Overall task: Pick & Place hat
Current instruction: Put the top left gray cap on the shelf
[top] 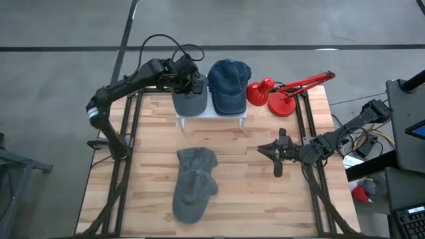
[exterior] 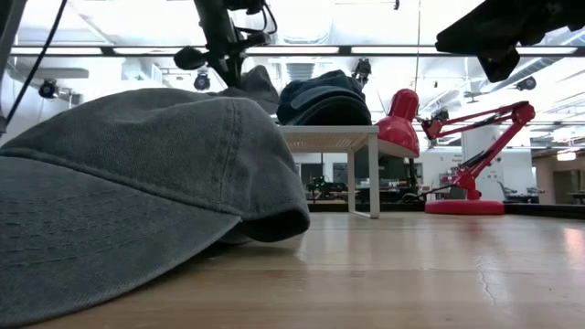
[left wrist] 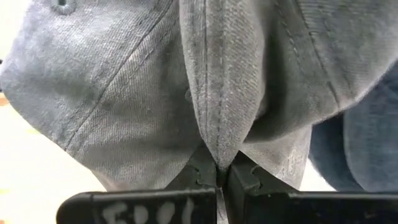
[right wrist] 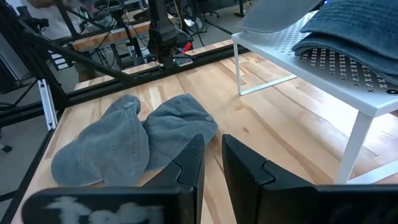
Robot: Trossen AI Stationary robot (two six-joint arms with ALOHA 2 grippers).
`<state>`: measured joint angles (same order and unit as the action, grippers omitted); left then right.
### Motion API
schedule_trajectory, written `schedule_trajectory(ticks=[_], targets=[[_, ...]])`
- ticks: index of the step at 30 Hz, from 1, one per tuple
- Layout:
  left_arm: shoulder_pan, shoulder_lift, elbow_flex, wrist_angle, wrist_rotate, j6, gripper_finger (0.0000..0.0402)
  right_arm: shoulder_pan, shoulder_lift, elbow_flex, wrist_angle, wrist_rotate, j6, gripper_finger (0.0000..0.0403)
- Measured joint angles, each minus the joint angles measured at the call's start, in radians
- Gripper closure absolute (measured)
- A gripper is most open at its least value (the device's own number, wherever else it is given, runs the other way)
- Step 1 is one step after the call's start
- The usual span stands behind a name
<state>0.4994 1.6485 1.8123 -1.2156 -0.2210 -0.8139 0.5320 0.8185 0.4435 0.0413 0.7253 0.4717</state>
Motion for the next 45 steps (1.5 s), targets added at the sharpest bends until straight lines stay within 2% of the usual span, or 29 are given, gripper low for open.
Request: schedule_trajectory(ticks=[25, 45], targets=[[0.042, 0.037, 0.0, -0.061, -0.029, -0.014, 0.0401, 0.0, 0.001, 0.007, 0.001, 0.0, 0.0, 0.0351], [0.042, 0.072, -0.001, 0.004, 0.02, -0.008, 0.0401, 0.0, 0.0, 0.008, 0.003, 0.0, 0.0, 0.0351]])
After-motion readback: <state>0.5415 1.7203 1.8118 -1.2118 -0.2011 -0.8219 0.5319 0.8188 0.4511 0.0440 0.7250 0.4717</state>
